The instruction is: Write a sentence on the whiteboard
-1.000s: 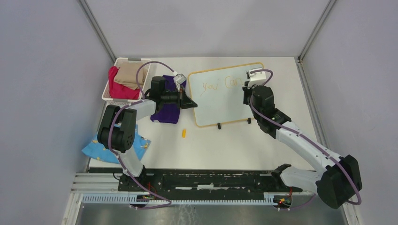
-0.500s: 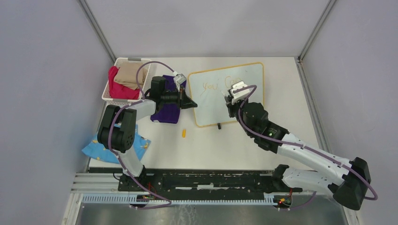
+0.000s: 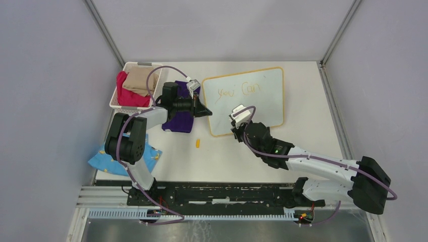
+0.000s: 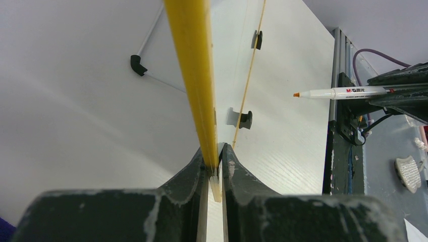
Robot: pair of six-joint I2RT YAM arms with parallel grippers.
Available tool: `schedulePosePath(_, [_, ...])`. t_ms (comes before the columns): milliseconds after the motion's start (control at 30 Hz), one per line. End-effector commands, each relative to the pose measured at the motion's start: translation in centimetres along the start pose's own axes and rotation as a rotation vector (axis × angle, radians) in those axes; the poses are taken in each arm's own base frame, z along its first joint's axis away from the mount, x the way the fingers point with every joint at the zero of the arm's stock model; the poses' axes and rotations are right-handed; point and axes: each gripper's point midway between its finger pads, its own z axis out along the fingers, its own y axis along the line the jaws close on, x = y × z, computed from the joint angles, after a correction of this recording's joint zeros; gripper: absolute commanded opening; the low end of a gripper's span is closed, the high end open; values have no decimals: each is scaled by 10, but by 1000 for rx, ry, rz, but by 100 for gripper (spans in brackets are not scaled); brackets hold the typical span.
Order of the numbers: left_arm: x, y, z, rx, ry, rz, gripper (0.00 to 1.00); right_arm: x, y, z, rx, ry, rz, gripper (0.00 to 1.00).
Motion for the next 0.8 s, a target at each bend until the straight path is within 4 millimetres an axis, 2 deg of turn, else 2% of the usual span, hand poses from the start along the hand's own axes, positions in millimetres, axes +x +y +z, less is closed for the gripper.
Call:
schedulePosePath(0, [10,26,2,-123,35,90,2,-29,-2,8,43,-86,75,0])
schedulePosePath(533, [10,26,2,-123,37,88,2,-42,-5,33,129,-78,101,0])
schedulePosePath(767, [10,26,2,-122,38,90,2,-29,-8,42,148,-35,99,0])
